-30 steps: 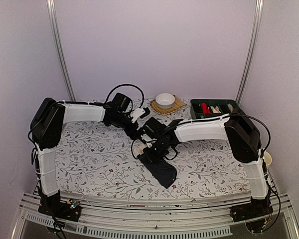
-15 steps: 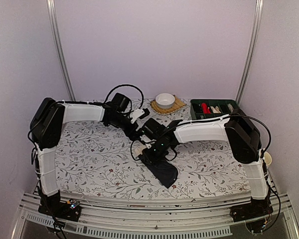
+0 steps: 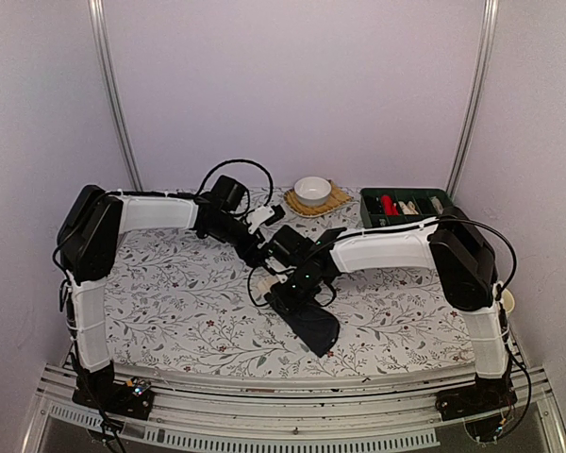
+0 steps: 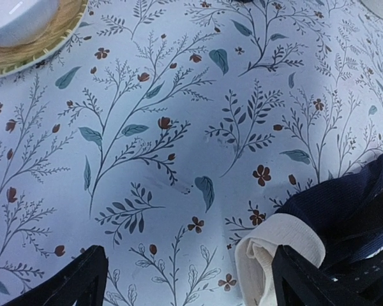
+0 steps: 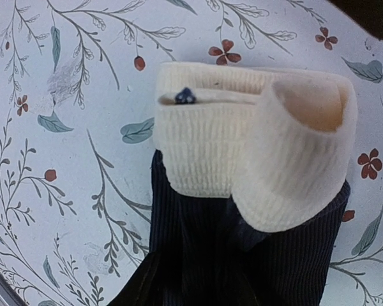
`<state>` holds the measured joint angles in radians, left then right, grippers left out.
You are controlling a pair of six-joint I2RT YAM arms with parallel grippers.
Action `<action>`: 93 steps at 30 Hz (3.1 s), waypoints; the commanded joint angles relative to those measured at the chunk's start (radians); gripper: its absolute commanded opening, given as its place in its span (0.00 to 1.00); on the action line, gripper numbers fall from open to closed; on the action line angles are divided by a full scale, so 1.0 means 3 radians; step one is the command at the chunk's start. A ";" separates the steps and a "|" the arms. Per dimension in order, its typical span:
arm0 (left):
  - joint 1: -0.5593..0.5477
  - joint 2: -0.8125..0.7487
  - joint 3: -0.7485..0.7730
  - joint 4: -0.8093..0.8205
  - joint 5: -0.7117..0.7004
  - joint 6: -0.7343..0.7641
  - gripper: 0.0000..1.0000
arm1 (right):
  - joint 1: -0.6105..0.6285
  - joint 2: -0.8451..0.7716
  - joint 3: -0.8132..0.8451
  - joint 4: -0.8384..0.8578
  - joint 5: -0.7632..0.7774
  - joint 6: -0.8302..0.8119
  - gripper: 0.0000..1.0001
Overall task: Roll the underwear
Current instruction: Fold the underwear at the center of the board, then adjust the underwear at the center of the board.
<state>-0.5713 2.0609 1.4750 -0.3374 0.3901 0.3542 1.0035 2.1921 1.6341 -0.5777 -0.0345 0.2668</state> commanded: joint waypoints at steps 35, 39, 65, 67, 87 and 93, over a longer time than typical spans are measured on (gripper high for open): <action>0.0406 -0.0553 -0.0501 0.0771 0.0136 -0.0362 0.91 | 0.0100 -0.1122 -0.0556 0.0518 0.1112 -0.0011 0.26; 0.0426 -0.0605 -0.0589 0.0779 0.0040 -0.0319 0.89 | -0.0110 -0.0996 -0.0606 0.0443 0.1244 0.0115 0.20; 0.0383 -0.0410 -0.0789 0.0448 -0.0196 -0.0139 0.82 | -0.0086 -0.0169 -0.0226 0.0813 0.0795 -0.0193 0.09; 0.0324 -0.0386 -0.0790 0.0370 -0.0178 -0.0128 0.82 | -0.0077 -0.0143 -0.0227 0.0839 0.0738 -0.0218 0.08; 0.0283 -0.0132 -0.0407 0.0259 0.0316 -0.0489 0.84 | -0.0003 0.0096 -0.0248 0.0861 0.0498 -0.0231 0.05; 0.0239 0.0085 -0.0188 0.0128 0.0470 -0.0557 0.84 | -0.0003 0.0056 -0.0257 0.0866 0.0528 -0.0239 0.05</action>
<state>-0.4938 2.0346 1.3636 -0.2745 0.4644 0.2153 0.9916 2.2009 1.5658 -0.3248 0.1280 0.2024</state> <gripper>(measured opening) 0.845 0.055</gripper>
